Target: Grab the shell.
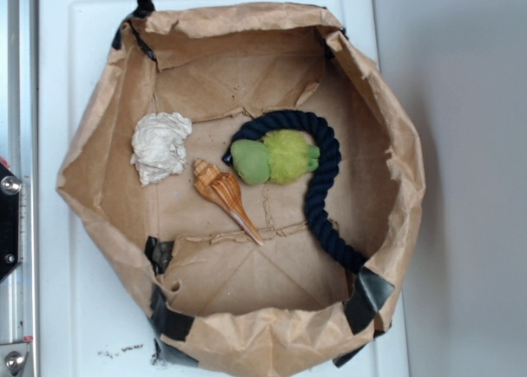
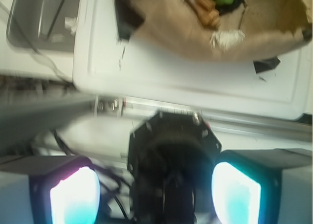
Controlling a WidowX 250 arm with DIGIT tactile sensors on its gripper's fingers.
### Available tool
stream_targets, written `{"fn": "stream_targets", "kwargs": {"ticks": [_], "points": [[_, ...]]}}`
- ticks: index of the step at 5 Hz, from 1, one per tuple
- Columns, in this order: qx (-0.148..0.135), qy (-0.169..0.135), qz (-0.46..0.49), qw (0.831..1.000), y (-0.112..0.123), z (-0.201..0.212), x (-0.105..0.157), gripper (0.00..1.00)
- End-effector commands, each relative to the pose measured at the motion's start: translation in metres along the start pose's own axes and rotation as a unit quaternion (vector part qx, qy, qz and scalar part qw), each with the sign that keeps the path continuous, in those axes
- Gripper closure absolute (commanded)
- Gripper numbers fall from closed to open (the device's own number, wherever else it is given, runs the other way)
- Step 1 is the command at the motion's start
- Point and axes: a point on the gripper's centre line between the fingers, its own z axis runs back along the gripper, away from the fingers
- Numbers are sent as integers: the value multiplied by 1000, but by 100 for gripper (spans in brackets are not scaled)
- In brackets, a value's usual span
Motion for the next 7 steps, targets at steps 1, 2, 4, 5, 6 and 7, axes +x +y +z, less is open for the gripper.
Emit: {"fn": "stream_targets", "kwargs": {"ticks": [1,2,4,5,6,7], "points": [[9,-41,59,997,11,8,53,0],[9,-41,59,997,11,8,53,0],[9,-41,59,997,11,8,53,0],[-3,-51,60,997,27,-4,93,0],[-20,-56,4,998,27,-11,108,0],[-14,-74,-102,992,21,-23,127,0]]}}
